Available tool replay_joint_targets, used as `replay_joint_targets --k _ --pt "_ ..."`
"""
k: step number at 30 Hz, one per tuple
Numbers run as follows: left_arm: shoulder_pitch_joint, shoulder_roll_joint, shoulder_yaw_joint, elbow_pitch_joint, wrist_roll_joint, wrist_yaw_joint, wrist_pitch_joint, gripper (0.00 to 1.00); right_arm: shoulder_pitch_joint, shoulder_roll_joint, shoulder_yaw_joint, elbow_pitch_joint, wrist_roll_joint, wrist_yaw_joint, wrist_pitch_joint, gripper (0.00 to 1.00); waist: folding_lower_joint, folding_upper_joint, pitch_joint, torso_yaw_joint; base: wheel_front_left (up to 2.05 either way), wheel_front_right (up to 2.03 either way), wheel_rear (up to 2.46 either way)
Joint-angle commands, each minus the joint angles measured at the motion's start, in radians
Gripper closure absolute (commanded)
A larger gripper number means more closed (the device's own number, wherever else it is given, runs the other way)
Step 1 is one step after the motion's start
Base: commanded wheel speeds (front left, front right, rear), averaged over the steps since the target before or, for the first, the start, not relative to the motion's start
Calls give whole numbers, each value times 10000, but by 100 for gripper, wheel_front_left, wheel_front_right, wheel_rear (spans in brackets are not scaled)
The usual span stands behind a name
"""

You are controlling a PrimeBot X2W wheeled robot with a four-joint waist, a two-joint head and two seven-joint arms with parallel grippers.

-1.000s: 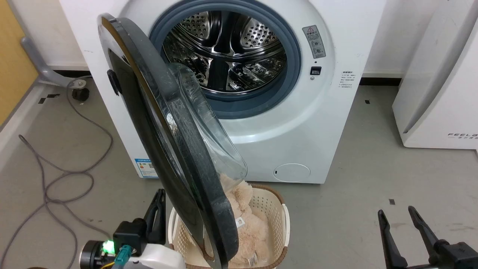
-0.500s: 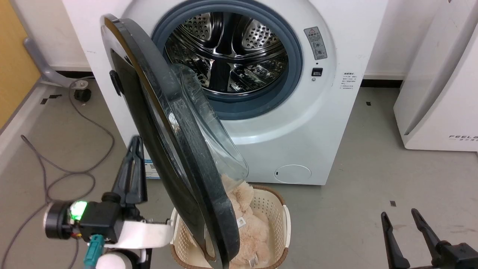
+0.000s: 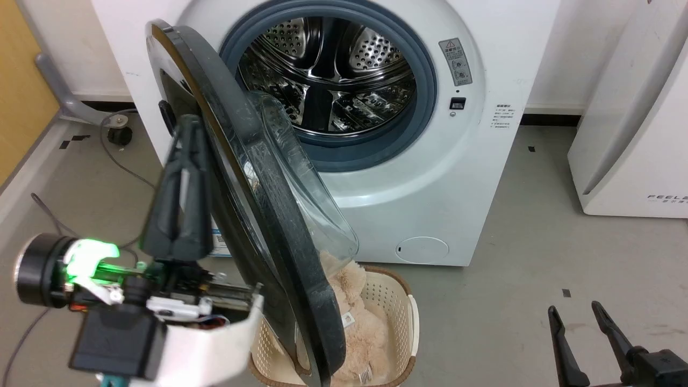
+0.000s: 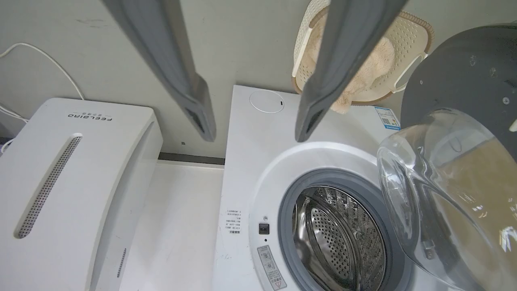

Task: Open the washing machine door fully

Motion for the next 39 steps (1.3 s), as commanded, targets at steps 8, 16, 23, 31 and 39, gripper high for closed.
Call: replay_joint_targets --k 8,16,23,31,39 --pt "158 -196 -1593 -725 -311 -809 782 100 2 43 17 37 17 6 114 0 0 0 -62 -44 0 0 0" --pt "860 -275 -3354 49 -1126 -1533 1648 100 59 43 53 119 -7 6 288 0 0 0 -88 -3 0 0 0" --pt "2083 -177 -3925 787 -1763 -1485 2805 100 103 43 104 213 51 6 336 0 0 0 -81 -87 0 0 0" --pt "2797 -55 -4063 1919 -2078 -1316 3297 100 70 43 210 362 190 6 375 0 0 0 37 -58 0 0 0" --pt "2375 -197 -3678 3706 -1993 -957 2364 100 -4 43 408 528 276 6 400 0 0 0 149 -137 0 0 0"
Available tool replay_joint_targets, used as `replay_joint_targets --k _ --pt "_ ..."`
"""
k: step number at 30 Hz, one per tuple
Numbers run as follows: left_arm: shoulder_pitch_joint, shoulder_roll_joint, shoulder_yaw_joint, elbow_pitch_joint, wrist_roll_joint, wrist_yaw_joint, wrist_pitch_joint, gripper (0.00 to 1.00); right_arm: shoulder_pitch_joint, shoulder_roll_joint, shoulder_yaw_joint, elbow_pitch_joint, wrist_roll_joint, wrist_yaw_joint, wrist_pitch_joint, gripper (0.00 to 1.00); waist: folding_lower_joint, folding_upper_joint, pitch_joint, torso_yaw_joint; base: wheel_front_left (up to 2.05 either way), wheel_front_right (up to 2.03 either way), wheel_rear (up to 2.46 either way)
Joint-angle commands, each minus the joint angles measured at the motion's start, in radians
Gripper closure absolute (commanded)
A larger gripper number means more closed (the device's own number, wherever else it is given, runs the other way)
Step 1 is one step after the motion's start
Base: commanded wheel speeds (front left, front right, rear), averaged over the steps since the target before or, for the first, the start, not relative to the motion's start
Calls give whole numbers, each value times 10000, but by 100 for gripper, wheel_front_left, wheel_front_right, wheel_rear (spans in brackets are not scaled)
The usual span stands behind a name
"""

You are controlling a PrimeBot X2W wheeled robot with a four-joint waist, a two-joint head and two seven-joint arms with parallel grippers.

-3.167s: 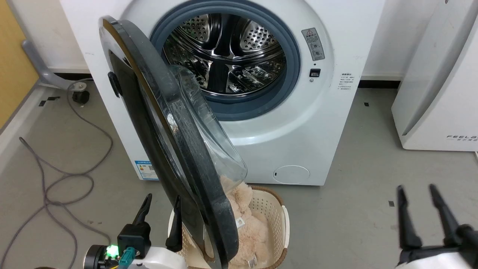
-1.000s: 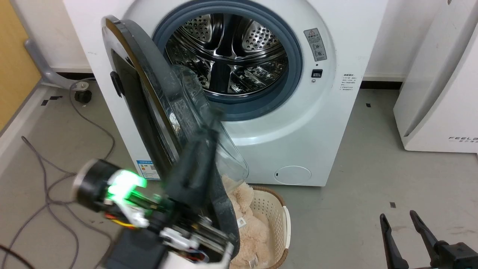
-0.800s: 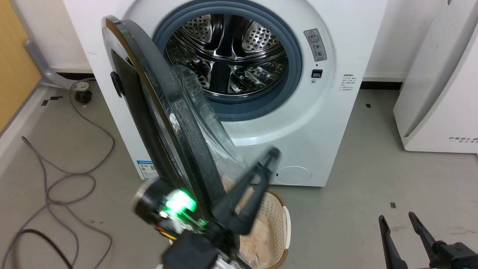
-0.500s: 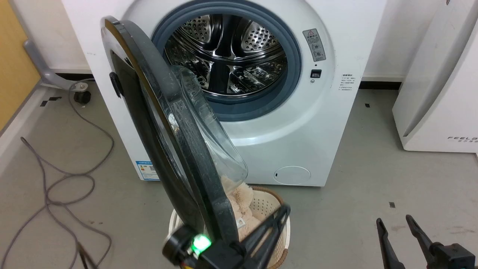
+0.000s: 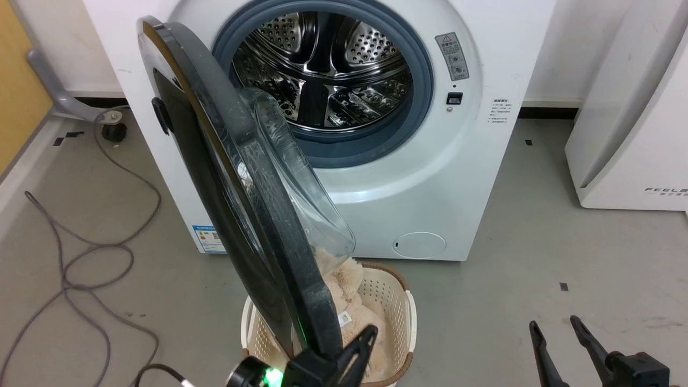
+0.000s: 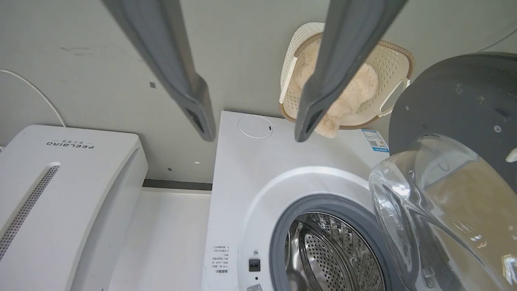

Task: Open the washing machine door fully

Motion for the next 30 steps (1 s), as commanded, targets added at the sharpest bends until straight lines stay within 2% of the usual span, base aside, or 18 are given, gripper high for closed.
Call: replay_joint_targets --k 1,14,23,30 --pt "-200 -50 58 35 53 52 -98 100 -26 39 9 16 15 6 8 0 -1 0 -3 -6 0 0 0" --pt "-265 -123 603 447 -45 786 -459 100 -58 39 -34 -51 72 6 -88 0 -1 0 -121 90 0 0 0" --pt "305 67 864 -209 3 1347 -381 100 7 39 -17 -198 -62 6 -76 0 -1 0 -238 319 0 0 0" --pt "816 188 1117 -975 56 1838 -380 100 156 39 -150 -331 72 6 -19 0 -1 0 -254 845 0 0 0"
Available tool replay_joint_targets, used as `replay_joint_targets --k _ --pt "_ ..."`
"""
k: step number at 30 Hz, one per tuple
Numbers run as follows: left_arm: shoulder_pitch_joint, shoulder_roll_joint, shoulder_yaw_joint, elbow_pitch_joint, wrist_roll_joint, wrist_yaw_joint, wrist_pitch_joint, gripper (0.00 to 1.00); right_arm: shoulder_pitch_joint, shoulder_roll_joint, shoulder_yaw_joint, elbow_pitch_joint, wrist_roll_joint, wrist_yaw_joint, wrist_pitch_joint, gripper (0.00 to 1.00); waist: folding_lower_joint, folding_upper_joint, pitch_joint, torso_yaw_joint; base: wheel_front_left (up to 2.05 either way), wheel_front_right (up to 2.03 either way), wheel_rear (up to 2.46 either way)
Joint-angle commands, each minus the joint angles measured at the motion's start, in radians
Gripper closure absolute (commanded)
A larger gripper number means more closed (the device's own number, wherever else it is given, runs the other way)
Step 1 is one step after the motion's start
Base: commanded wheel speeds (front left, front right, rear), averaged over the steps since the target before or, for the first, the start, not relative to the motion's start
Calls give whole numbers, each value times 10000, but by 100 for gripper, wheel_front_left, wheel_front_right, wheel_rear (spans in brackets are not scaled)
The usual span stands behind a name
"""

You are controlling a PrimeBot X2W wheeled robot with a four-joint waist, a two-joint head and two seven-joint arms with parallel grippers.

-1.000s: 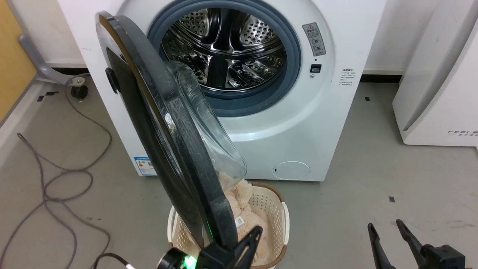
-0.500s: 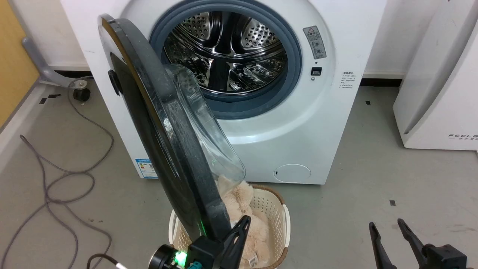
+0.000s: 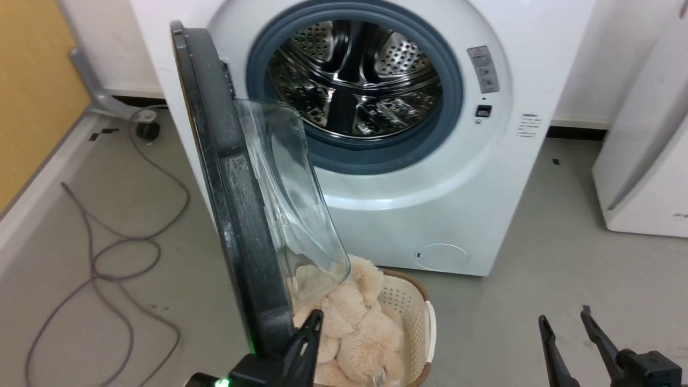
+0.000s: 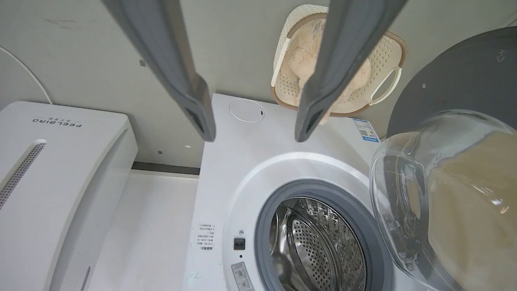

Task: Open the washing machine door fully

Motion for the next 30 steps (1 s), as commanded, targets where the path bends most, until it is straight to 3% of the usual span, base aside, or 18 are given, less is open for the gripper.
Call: replay_joint_targets --k 1,9,17,30 --pt "106 47 177 -117 50 152 -90 100 123 39 -9 -91 -1 6 2 0 -1 0 15 198 0 0 0" --pt "291 87 603 -562 28 611 -272 100 72 39 -96 -317 -39 6 156 0 -1 0 56 1080 0 0 0" --pt "129 362 1742 -410 -316 986 -910 100 14 39 -160 -326 -5 6 222 0 -1 0 189 1695 0 0 0" --pt "-1633 1191 4135 2175 -1994 502 -2079 100 -239 39 -58 -357 -173 6 379 0 -1 0 391 1750 0 0 0"
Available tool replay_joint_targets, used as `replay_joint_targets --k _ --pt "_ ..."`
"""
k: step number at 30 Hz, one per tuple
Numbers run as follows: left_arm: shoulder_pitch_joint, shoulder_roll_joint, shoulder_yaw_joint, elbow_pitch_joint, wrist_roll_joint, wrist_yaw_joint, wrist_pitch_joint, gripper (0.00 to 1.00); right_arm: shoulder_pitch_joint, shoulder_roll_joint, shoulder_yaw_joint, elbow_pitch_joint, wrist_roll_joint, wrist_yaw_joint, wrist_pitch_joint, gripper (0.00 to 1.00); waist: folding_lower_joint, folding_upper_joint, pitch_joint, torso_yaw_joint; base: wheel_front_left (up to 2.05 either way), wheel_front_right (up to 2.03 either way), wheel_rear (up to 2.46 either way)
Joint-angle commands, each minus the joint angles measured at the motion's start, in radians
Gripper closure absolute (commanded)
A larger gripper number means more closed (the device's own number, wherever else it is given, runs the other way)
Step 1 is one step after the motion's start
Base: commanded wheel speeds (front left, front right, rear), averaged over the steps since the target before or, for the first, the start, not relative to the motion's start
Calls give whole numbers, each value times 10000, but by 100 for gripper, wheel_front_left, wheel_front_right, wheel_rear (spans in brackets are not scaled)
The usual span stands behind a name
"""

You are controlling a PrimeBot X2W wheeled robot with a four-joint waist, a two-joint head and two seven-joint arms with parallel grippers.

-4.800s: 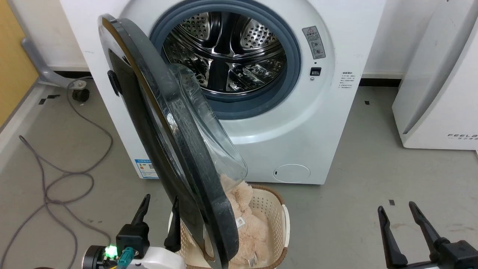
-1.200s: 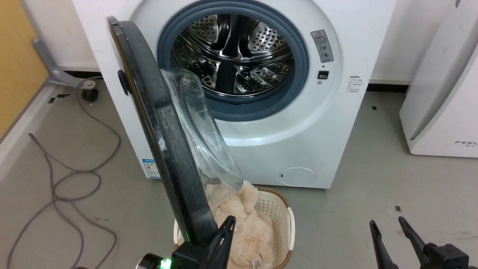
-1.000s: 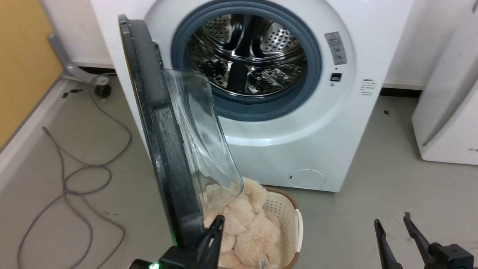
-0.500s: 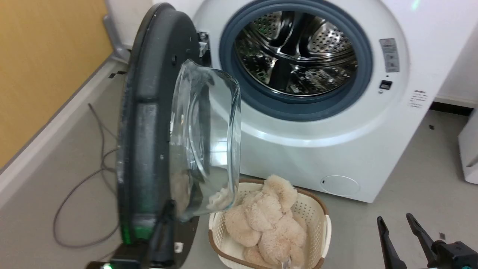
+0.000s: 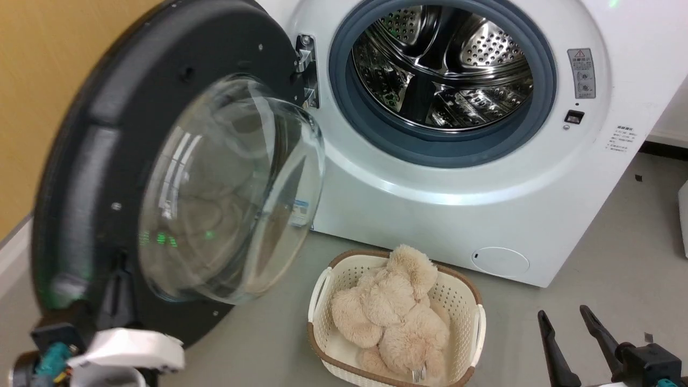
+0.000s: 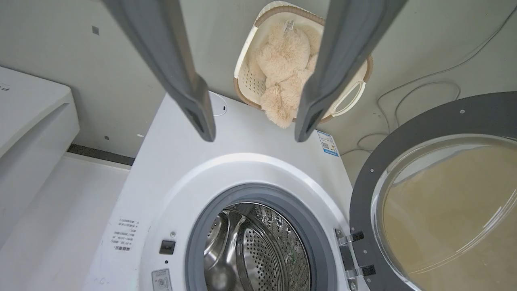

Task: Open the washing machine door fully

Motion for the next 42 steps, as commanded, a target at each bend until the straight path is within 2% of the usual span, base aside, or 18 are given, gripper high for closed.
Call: replay_joint_targets --k 1,10,13,18,24,29,31,32,33,38,42 --pt "-341 130 200 327 -141 -72 -107 100 -163 32 -32 -57 -18 6 28 0 0 0 40 -37 0 0 0" --pt "-1788 748 1266 2720 -807 -442 -417 100 -194 32 -44 -96 -59 6 137 0 0 0 143 -240 0 0 0" --pt "-2289 996 1544 3689 -941 -687 -497 100 -212 32 -40 -115 -65 6 160 0 0 0 165 -311 0 0 0" --pt "-2735 1103 1842 4643 -874 -949 -564 100 -220 32 -17 -109 -59 6 196 0 0 0 142 -415 0 0 0" --pt "-2203 734 2231 4026 -351 -941 -571 100 -186 32 29 -20 -10 6 218 0 0 0 -21 -536 0 0 0" --pt "-884 121 2311 2552 83 -792 -573 100 -113 32 140 36 7 6 209 0 0 0 -224 -630 0 0 0" --pt "-288 -99 2228 2004 161 -697 -573 51 -99 32 174 37 -6 6 210 0 0 0 -292 -657 0 0 0" --pt "-4 -211 2162 1717 208 -631 -539 20 -96 32 182 31 -17 6 199 0 0 0 -332 -668 0 0 0" --pt "260 -326 2086 1405 278 -531 -481 0 -86 32 179 29 -22 6 196 0 0 0 -368 -667 0 0 0" --pt "1286 -745 1533 101 778 -81 12 0 -27 32 104 37 -14 6 159 0 0 0 -540 -679 0 0 0" --pt "1705 -919 992 -443 916 -205 334 0 -46 32 110 50 -38 6 146 0 0 0 -625 -830 0 0 0"
